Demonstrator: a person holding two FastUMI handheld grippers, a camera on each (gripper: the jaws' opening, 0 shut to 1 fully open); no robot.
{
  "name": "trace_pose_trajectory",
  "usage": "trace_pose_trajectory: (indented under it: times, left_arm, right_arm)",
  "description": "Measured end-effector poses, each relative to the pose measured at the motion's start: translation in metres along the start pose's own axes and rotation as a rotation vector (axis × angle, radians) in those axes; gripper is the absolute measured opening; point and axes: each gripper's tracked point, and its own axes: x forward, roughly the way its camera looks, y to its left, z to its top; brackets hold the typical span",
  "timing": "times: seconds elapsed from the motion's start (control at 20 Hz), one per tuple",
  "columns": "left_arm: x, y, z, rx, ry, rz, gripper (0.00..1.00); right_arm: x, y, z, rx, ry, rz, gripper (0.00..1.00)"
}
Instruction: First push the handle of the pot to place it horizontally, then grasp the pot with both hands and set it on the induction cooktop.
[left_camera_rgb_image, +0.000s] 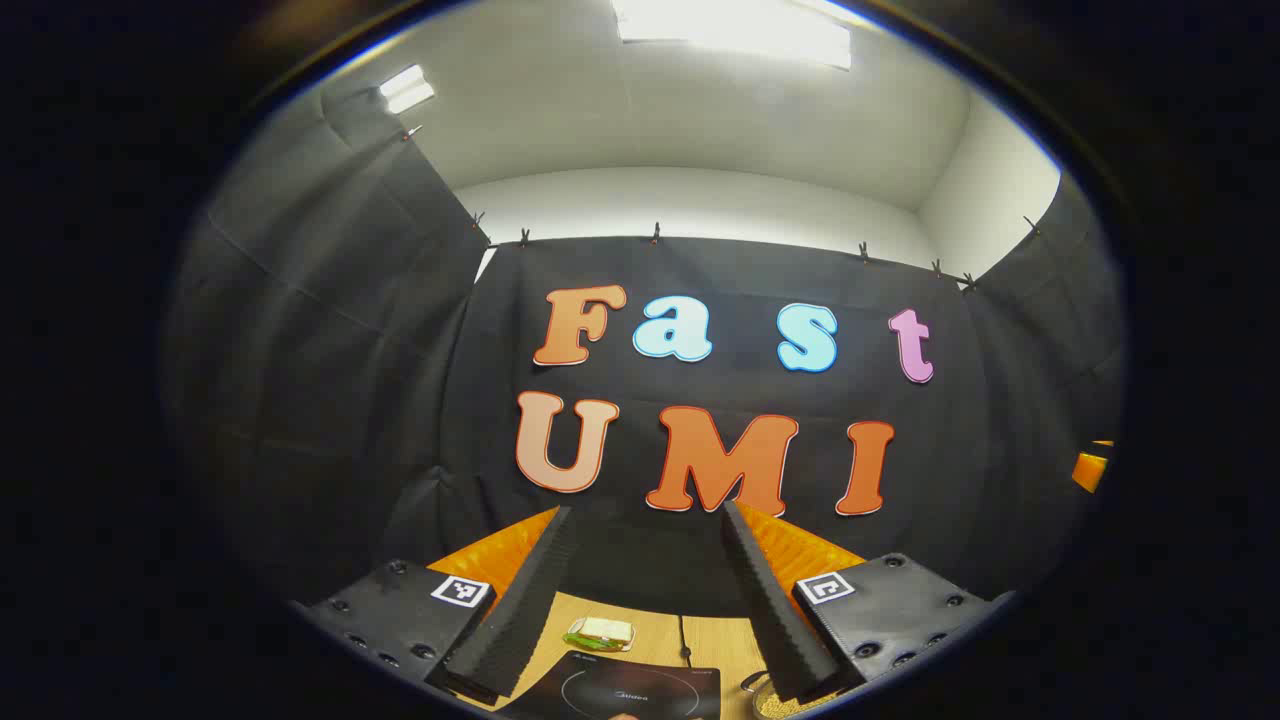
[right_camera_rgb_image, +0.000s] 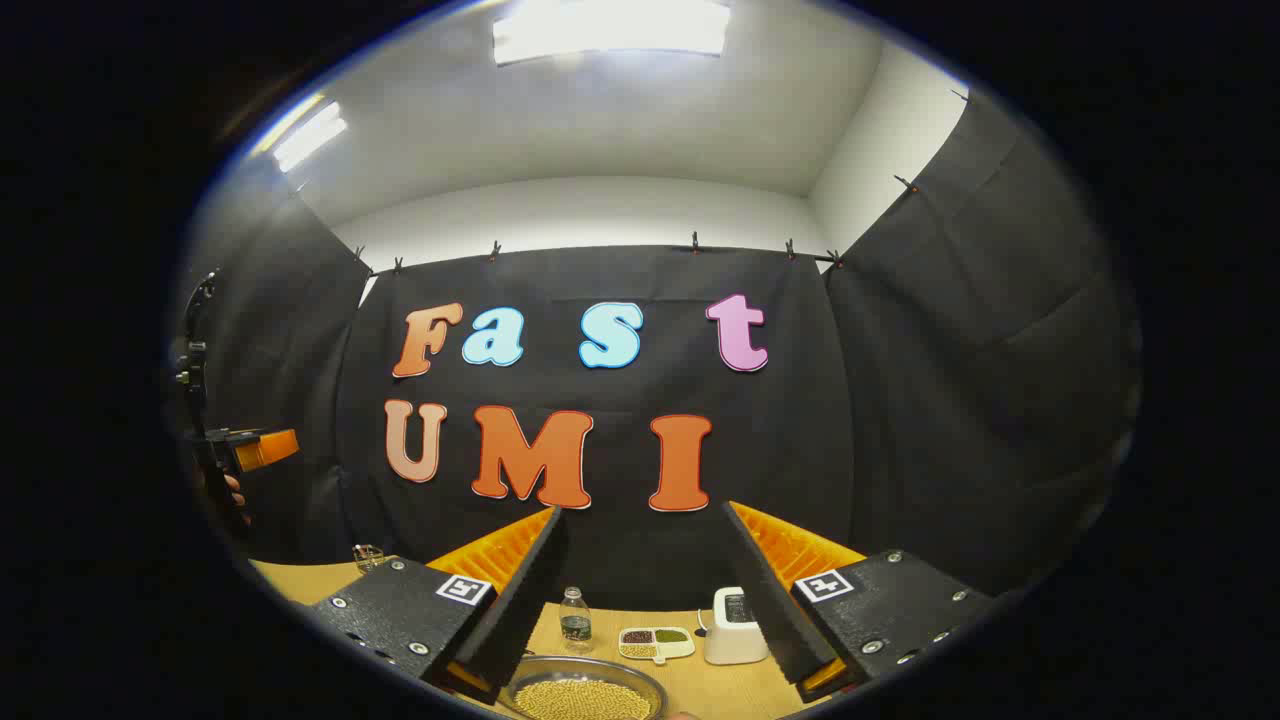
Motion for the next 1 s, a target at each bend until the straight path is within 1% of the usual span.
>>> trace_pose_trajectory:
  times: [0.1,0.2,0.25,0.3,0.35,0.75,0.8,0.85,1.0]
  left_arm:
    - [0.000,-0.007,0.000,-0.013,-0.001,-0.023,0.98]
    - [-0.001,-0.025,0.003,-0.060,-0.016,-0.089,0.99]
    - [-0.002,-0.027,0.000,-0.065,-0.011,-0.107,0.99]
    - [0.000,-0.026,-0.001,-0.056,-0.011,-0.107,0.95]
    - [0.001,-0.025,0.001,-0.048,-0.014,-0.103,0.98]
    - [0.006,-0.019,0.016,0.001,-0.037,-0.064,0.98]
    - [0.006,-0.017,0.019,0.002,-0.043,-0.057,0.98]
    - [0.006,-0.015,0.020,0.000,-0.050,-0.051,0.98]
    - [0.009,-0.012,0.017,0.000,-0.046,-0.041,0.98]
  right_arm:
    - [-0.001,0.003,0.000,-0.004,0.000,0.004,0.95]
    - [-0.002,0.005,-0.001,-0.007,0.002,0.015,0.95]
    - [-0.001,0.006,-0.001,-0.010,0.003,0.017,0.95]
    - [0.000,0.006,-0.001,-0.012,0.004,0.016,0.95]
    - [0.000,0.005,-0.001,-0.013,0.004,0.015,0.95]
    - [0.004,0.013,0.014,0.008,-0.013,0.046,0.95]
    - [0.005,0.014,0.017,0.005,-0.022,0.047,0.97]
    - [0.005,0.014,0.019,0.002,-0.030,0.046,0.95]
    - [0.004,0.015,0.020,-0.011,-0.042,0.044,0.95]
